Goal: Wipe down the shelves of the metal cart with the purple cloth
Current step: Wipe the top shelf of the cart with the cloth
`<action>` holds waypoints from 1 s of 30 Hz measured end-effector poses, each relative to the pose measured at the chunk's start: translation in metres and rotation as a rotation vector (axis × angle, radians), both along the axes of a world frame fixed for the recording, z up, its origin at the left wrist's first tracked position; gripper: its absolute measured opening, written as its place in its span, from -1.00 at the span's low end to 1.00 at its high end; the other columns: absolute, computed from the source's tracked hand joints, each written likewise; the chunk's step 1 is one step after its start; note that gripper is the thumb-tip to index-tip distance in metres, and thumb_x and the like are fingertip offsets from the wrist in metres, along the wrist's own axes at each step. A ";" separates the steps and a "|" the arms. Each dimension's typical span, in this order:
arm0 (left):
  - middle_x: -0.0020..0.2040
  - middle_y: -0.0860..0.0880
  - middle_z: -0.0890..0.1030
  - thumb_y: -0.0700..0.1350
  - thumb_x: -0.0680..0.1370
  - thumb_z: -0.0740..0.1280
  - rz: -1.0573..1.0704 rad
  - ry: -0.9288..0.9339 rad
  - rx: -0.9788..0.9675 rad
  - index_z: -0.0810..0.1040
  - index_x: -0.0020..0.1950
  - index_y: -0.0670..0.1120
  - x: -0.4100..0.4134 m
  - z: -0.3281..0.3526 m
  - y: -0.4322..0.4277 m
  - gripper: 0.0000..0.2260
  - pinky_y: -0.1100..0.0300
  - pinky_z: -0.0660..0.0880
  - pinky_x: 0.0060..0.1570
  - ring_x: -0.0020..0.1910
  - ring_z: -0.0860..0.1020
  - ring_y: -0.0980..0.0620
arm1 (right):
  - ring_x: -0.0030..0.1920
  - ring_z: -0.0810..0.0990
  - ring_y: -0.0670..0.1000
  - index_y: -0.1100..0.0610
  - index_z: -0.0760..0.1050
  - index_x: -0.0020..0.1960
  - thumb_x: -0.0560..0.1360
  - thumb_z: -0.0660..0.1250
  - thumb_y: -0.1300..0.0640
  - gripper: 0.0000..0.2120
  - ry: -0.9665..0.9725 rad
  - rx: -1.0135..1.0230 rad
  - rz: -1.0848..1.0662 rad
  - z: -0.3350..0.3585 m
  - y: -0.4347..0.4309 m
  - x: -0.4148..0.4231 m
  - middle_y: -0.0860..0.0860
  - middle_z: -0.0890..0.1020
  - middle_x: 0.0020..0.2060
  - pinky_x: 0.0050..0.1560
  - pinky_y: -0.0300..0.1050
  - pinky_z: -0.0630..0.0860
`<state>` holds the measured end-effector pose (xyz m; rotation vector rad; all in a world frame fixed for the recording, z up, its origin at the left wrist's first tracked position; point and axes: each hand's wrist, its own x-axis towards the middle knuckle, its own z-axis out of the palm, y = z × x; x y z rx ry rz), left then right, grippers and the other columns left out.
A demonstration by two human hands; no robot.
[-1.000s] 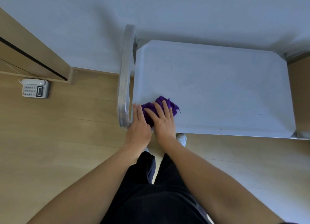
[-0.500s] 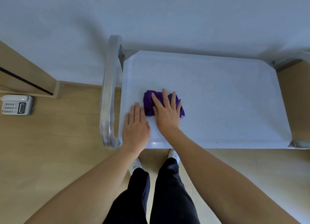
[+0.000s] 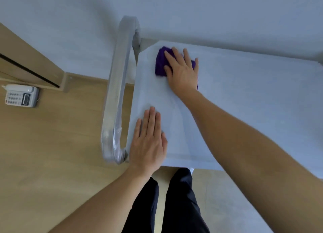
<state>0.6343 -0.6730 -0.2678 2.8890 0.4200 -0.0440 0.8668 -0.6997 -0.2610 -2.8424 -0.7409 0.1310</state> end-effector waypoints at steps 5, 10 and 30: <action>0.59 -0.18 0.02 -0.04 0.67 -0.02 -0.006 0.009 -0.029 0.04 0.58 -0.22 -0.001 0.002 0.001 -0.49 -0.06 0.04 0.53 0.58 -0.03 -0.09 | 0.43 0.31 0.07 -0.06 0.35 0.44 0.61 0.11 0.03 -0.60 -0.040 0.136 0.135 0.001 -0.030 -0.057 -0.05 0.39 0.42 0.43 0.20 0.17; 0.58 -0.20 0.07 -0.05 0.66 -0.01 0.004 0.016 -0.043 0.07 0.57 -0.24 0.001 0.007 0.001 -0.49 -0.08 0.05 0.52 0.58 0.02 -0.12 | 0.48 0.25 0.13 -0.02 0.36 0.44 0.62 0.12 0.03 -0.60 -0.016 0.136 0.087 0.001 -0.054 -0.106 -0.01 0.38 0.44 0.46 0.16 0.12; 0.59 -0.17 0.07 -0.05 0.65 -0.04 0.007 -0.078 0.067 0.13 0.56 -0.22 0.010 -0.005 0.000 -0.50 -0.08 0.09 0.51 0.58 0.02 -0.09 | 0.54 0.10 0.11 -0.15 0.33 0.44 0.60 0.14 -0.05 -0.60 -0.063 0.163 -0.181 -0.005 -0.037 0.007 -0.09 0.24 0.51 0.48 0.14 0.07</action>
